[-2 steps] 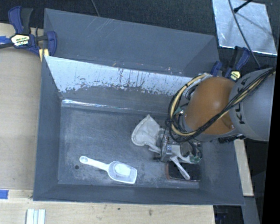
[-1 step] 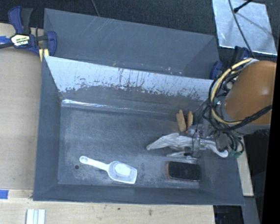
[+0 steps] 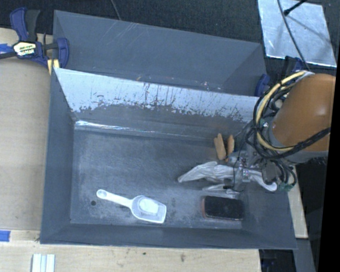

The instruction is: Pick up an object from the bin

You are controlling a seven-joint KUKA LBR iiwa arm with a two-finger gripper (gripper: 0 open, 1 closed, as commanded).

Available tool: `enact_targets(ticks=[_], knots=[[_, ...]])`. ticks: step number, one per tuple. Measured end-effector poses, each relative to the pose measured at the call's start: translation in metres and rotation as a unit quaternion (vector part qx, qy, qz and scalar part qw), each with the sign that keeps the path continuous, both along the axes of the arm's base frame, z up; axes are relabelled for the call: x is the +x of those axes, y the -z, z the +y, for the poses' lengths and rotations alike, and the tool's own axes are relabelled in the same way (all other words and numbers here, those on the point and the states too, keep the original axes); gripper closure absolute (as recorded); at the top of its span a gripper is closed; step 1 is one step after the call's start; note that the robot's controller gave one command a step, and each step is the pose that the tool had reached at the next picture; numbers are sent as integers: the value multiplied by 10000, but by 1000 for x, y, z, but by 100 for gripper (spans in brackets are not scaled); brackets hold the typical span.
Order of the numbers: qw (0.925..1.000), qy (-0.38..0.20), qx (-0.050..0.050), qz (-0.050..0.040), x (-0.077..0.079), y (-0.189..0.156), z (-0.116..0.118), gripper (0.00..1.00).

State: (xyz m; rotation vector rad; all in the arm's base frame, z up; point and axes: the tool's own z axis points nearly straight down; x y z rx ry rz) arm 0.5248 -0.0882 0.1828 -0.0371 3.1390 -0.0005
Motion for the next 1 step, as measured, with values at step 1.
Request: enact_targets(ticks=[1], knots=[[10000,16,0,-2,12,-90,-15,100]])
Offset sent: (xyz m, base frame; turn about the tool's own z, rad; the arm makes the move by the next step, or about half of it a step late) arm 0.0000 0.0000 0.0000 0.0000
